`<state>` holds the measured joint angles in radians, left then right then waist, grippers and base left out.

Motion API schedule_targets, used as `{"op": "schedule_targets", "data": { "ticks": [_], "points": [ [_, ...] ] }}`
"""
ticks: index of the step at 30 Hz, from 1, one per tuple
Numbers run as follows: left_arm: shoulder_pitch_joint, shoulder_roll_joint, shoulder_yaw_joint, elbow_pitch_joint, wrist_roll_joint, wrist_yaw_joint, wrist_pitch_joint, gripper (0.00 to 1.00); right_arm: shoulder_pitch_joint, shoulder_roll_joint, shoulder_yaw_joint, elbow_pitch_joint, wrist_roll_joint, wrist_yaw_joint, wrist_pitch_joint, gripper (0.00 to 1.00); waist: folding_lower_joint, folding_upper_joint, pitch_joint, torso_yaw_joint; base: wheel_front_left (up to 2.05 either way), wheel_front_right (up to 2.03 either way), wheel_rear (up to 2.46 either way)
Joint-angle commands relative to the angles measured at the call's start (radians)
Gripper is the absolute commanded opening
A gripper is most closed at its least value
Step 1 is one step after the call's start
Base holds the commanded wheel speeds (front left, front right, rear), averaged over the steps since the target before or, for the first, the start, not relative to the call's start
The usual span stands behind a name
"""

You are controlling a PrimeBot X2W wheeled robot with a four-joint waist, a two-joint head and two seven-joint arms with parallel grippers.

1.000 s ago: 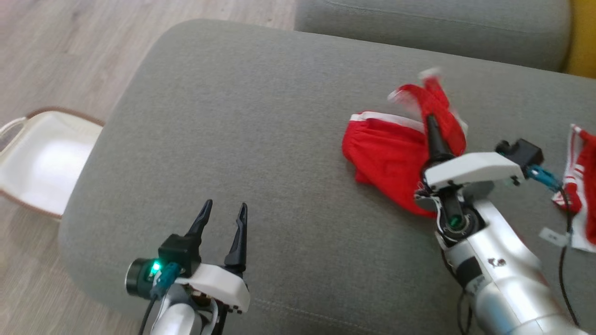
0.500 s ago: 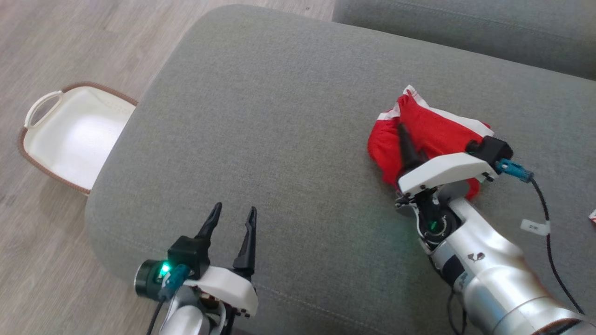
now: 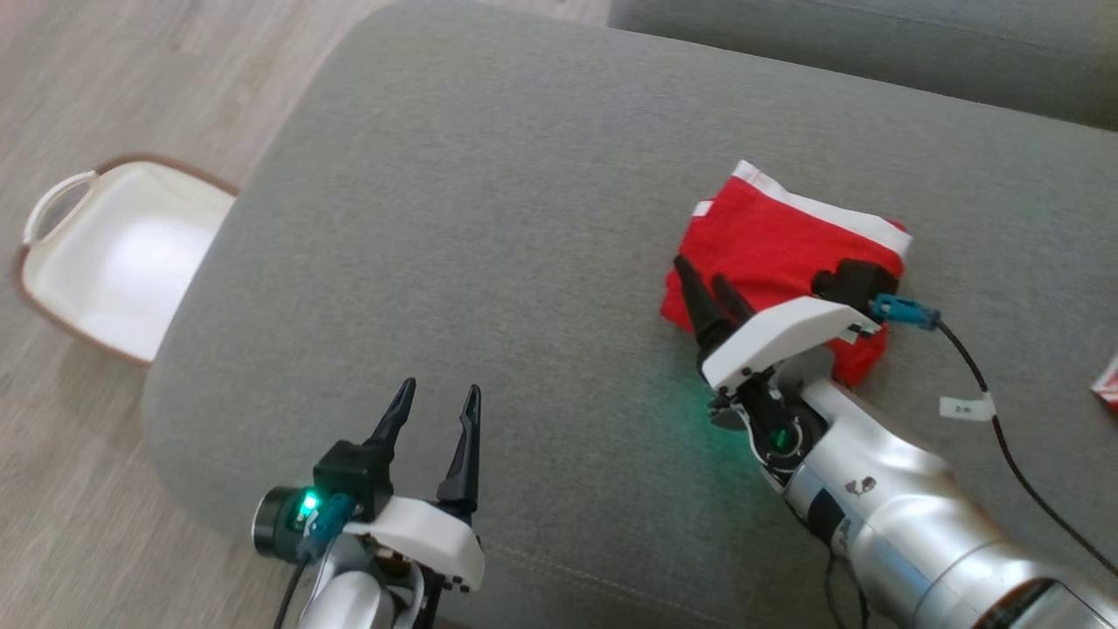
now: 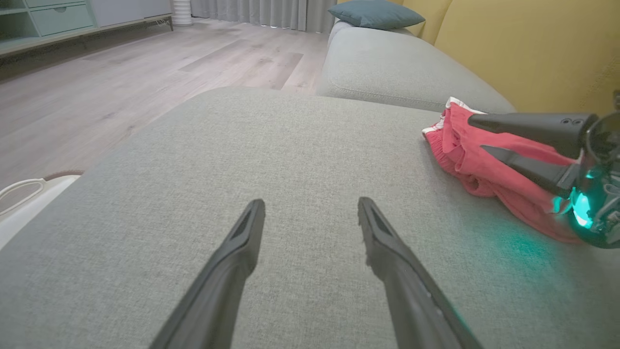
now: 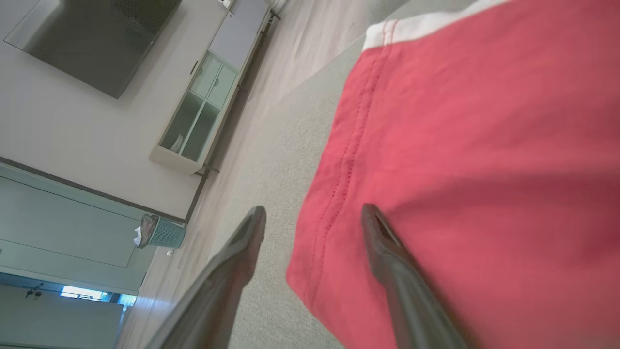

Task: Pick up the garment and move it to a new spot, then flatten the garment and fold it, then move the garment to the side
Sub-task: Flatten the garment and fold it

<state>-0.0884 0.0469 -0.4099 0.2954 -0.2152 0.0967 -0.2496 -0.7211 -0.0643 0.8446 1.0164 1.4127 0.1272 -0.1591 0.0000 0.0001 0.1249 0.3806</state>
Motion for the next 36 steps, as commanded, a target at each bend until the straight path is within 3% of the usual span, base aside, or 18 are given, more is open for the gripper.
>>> {"op": "schedule_targets", "data": {
  "ticks": [1, 5, 8, 15, 20, 25, 31, 36],
  "points": [
    [-0.048, 0.003, 0.039, -0.035, -0.003, 0.007, -0.012, 1.0, -0.046, 0.014, 0.041, -0.033, 0.001, 0.003, -0.036, 1.0, 0.0, -0.0001, -0.002, -0.038, 0.0, 0.0, 0.0],
    [-0.054, 0.003, 0.072, -0.052, 0.005, 0.006, -0.012, 1.0, -0.081, 0.014, 0.107, -0.038, -0.061, 0.003, -0.088, 1.0, 0.0, -0.0001, -0.008, -0.11, 0.0, 0.0, 0.0],
    [-0.063, 0.003, 0.106, -0.076, 0.014, 0.005, -0.012, 1.0, -0.12, 0.014, 0.121, -0.008, -0.169, 0.003, -0.101, 1.0, 0.0, -0.0001, -0.015, -0.175, 0.0, 0.0, 0.0],
    [-0.093, 0.003, 0.167, -0.138, 0.013, -0.006, -0.012, 1.0, -0.129, -0.039, -0.11, -0.036, -0.536, 0.003, -0.102, 1.0, 0.0, -0.0001, -0.021, -0.28, 0.0, 0.0, 0.0],
    [-0.109, 0.003, 0.197, -0.17, 0.02, -0.012, -0.012, 1.0, 0.025, -0.087, -0.36, -0.188, -0.86, 0.003, -0.103, 1.0, 0.0, -0.0001, -0.034, -0.335, 0.0, 0.0, 0.0],
    [-0.107, 0.003, 0.212, -0.183, 0.023, -0.019, -0.012, 1.0, 0.223, -0.066, -0.576, -0.381, -1.125, 0.003, -0.103, 1.0, 0.0, -0.0001, -0.045, -0.368, 0.0, 0.0, 0.0],
    [-0.083, 0.003, 0.219, -0.183, 0.032, -0.03, -0.012, 1.0, 0.413, -0.003, -0.72, -0.542, -1.282, 0.003, -0.103, 1.0, 0.0, -0.0001, -0.061, -0.393, 0.0, 0.0, 0.0],
    [-0.054, 0.003, 0.22, -0.165, 0.034, -0.039, -0.012, 1.0, 0.506, 0.013, -0.753, -0.606, -1.3, 0.003, -0.103, 1.0, 0.0, -0.0001, -0.073, -0.409, 0.0, 0.0, 0.0]
  ]
}}
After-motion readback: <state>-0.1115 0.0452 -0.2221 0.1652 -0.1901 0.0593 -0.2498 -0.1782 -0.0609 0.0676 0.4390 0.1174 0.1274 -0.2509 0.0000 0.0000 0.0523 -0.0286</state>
